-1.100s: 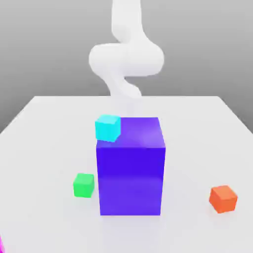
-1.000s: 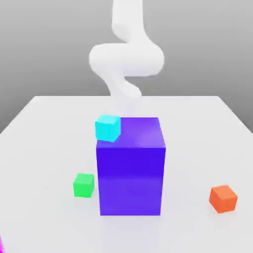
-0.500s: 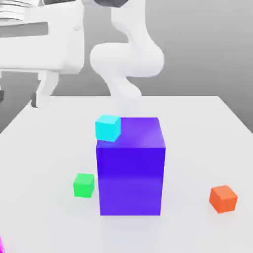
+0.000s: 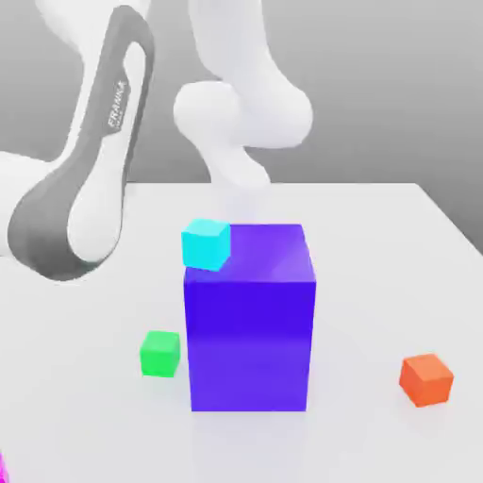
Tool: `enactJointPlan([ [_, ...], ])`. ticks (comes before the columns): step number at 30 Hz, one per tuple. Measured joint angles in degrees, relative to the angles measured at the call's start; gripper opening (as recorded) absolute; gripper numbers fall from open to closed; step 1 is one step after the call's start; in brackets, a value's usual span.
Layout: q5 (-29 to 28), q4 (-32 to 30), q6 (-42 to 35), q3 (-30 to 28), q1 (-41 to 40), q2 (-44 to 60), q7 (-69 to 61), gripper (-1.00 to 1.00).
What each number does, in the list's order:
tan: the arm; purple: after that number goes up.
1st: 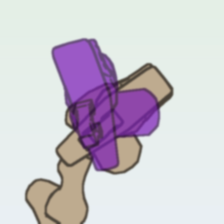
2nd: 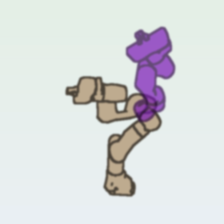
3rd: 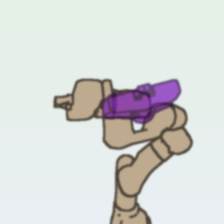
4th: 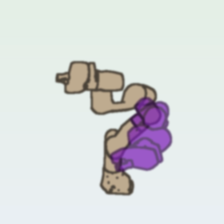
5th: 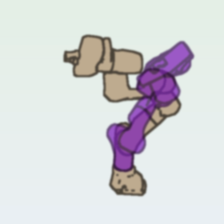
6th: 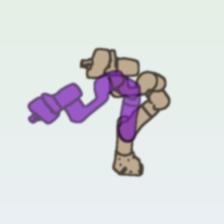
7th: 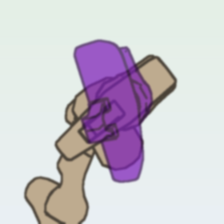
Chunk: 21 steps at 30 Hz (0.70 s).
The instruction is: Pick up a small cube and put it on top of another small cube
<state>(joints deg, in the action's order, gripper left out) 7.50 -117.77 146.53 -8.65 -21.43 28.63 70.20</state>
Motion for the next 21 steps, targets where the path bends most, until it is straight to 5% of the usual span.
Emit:
enactJointPlan([
  [3,1.35,1.47,4.17,1.06,-1.15,6.21,-0.57,0.0],
  [4,1.63,1.8,5.18,1.33,-1.37,7.6,-0.74,-1.0],
  [15,0.65,-0.19,0.25,0.06,-0.33,0.66,0.18,-1.0],
  [21,5.31,-11.64,0.26,1.79,0.94,-11.09,3.48,-1.0],
])
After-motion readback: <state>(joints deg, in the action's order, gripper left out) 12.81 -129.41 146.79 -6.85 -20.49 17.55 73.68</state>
